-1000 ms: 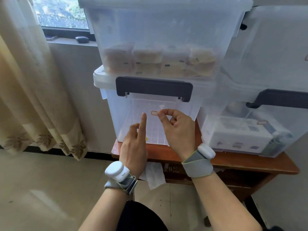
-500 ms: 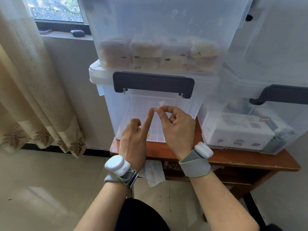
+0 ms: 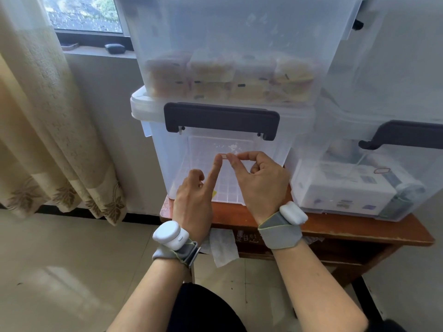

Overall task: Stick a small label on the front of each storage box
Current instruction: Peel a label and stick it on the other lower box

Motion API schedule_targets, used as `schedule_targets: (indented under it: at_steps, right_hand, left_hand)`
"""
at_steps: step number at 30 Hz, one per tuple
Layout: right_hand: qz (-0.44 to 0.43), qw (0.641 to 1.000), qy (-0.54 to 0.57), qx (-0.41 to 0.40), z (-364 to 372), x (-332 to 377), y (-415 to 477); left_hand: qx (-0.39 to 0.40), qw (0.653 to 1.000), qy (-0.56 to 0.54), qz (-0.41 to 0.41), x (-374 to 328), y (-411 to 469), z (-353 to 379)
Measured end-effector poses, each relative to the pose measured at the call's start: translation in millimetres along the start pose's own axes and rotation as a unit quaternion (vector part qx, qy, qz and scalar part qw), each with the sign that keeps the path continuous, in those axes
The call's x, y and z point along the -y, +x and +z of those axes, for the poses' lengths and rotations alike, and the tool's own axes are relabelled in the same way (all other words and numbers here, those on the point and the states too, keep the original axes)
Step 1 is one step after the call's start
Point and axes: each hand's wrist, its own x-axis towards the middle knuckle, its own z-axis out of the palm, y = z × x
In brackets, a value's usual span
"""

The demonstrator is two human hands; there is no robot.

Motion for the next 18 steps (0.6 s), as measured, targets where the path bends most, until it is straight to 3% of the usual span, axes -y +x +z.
schedule_targets:
  at_steps: [5,8,10,11,15,18]
  right_hand:
    - [-0.014,1.000,-0.002,0.002,-7,-1,-2]
    - [-0.009,1.000,0.012,0.002,-20,-8,-8]
    - [0.015,0.999,0.028,0.020,-35,-13,-17]
    - [0.036,0.998,0.048,0.037,-43,-15,-22]
    - [0.125,0.972,0.144,0.138,-73,-27,-47]
    - [0.144,0.959,0.132,0.206,-94,-37,-69]
  left_hand:
    - [-0.020,1.000,-0.010,-0.004,-1,-1,-1]
    - [-0.051,0.991,-0.113,-0.058,-9,-6,-11]
    - [-0.054,0.964,-0.220,-0.142,-17,-15,-22]
    - [-0.037,0.935,-0.290,-0.201,-23,-20,-27]
    - [0.028,0.756,-0.529,-0.384,-44,-41,-43]
    - [0.077,0.694,-0.576,-0.425,-52,-60,-49]
